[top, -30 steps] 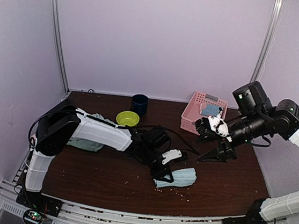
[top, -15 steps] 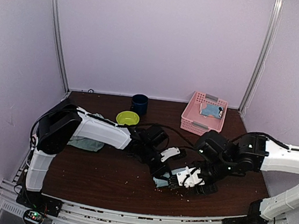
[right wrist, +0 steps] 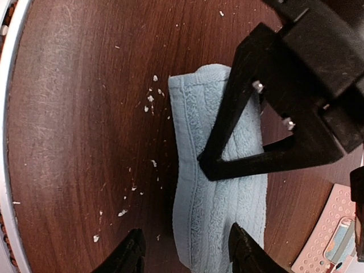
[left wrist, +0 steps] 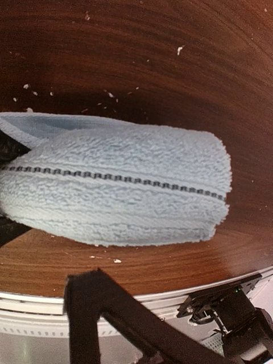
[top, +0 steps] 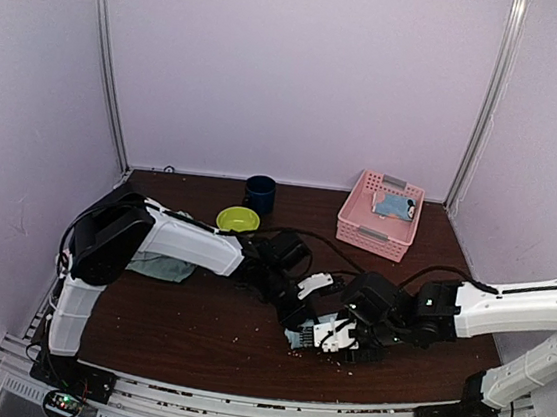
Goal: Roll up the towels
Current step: Roll the towel at the center of the board.
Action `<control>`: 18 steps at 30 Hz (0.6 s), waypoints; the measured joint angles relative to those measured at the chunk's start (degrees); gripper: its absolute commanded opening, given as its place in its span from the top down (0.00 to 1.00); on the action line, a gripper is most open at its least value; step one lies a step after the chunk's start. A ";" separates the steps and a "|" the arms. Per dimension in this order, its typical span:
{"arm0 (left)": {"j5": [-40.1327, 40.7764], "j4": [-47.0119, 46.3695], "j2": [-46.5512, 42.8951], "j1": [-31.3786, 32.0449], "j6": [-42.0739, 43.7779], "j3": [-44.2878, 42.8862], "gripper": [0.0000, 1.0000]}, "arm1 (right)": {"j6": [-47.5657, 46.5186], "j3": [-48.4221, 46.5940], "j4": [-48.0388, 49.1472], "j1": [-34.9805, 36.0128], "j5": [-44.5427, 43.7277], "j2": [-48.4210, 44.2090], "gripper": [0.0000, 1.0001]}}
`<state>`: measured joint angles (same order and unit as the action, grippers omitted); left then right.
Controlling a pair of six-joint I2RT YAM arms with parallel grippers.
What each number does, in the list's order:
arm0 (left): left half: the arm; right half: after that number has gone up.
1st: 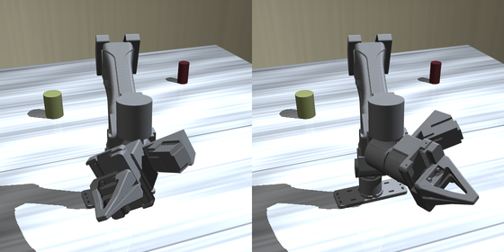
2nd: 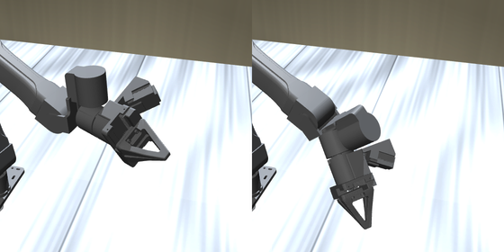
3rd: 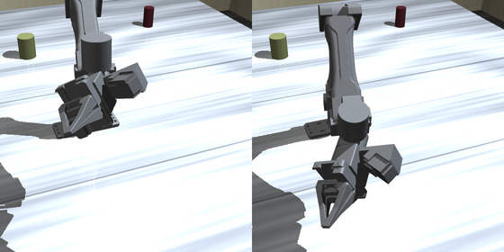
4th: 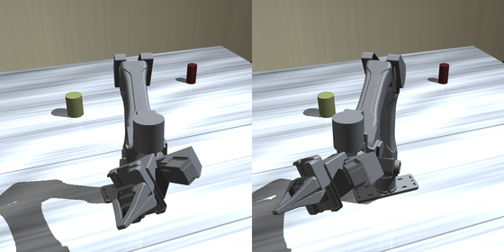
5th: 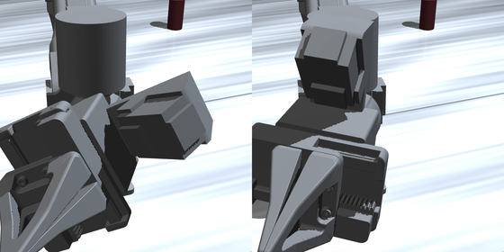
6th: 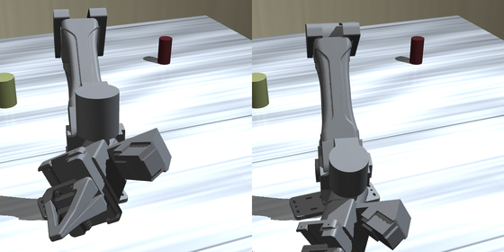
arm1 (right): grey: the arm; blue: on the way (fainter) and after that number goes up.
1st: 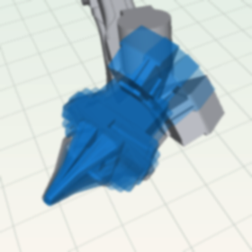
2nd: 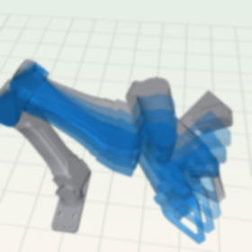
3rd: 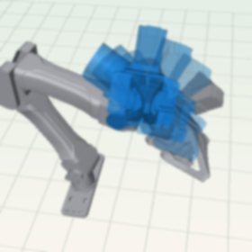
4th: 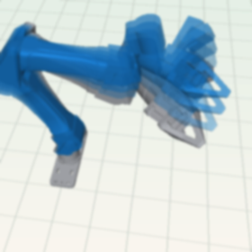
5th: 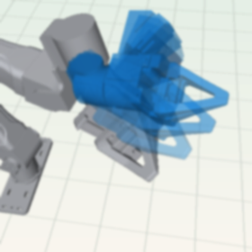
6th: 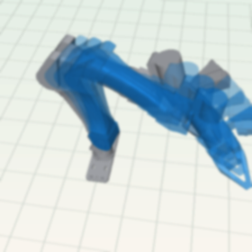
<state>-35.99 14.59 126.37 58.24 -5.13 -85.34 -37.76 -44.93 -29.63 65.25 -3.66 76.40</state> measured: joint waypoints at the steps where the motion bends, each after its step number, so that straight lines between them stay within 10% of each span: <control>1: -0.50 0.00 0.07 -0.15 0.02 0.00 0.77 | -0.20 0.50 0.98 0.02 -0.35 0.61 0.47; 18: -14.86 3.96 3.15 -4.70 -0.15 -1.77 0.80 | -4.33 5.14 17.11 0.61 -5.88 8.92 0.39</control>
<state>-50.85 18.55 129.51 53.54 -5.28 -87.11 -42.09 -39.79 -12.51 65.87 -9.54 85.32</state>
